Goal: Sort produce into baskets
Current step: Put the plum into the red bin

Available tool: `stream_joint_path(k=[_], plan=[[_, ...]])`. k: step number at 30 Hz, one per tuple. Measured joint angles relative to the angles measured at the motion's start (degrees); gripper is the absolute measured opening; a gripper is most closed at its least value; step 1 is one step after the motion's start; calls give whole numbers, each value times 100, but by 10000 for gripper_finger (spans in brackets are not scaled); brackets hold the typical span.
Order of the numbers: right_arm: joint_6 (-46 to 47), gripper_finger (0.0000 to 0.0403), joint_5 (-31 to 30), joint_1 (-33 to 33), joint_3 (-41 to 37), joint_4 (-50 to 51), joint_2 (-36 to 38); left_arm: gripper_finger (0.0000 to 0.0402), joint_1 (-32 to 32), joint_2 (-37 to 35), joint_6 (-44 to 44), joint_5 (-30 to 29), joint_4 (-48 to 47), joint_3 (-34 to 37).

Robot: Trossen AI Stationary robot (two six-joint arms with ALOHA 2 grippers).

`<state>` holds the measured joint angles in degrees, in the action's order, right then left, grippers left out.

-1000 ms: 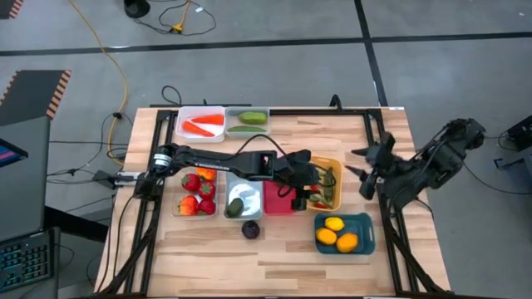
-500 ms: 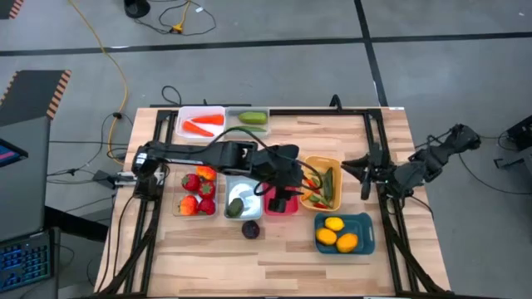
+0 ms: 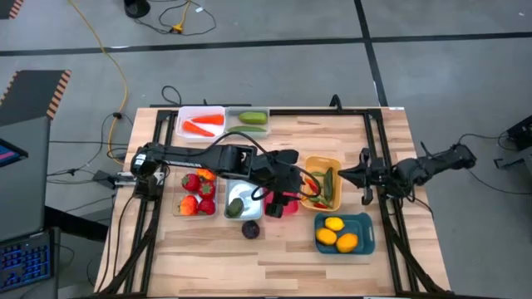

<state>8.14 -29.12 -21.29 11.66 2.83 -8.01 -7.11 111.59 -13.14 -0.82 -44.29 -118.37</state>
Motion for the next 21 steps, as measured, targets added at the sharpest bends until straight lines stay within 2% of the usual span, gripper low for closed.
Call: stream_joint_path(k=[3,7,13,21], plan=[[-218,49,215,203,-186,-1,366,192,0,0,-15,0,-24,0],[-349,40,238,400,-368,288,807,192,0,2,-9,0,-40,52],[-286,20,320,604,-592,343,793,192,0,11,72,0,-128,57],[34,46,528,727,-732,622,785,192,-37,11,334,43,-275,57]])
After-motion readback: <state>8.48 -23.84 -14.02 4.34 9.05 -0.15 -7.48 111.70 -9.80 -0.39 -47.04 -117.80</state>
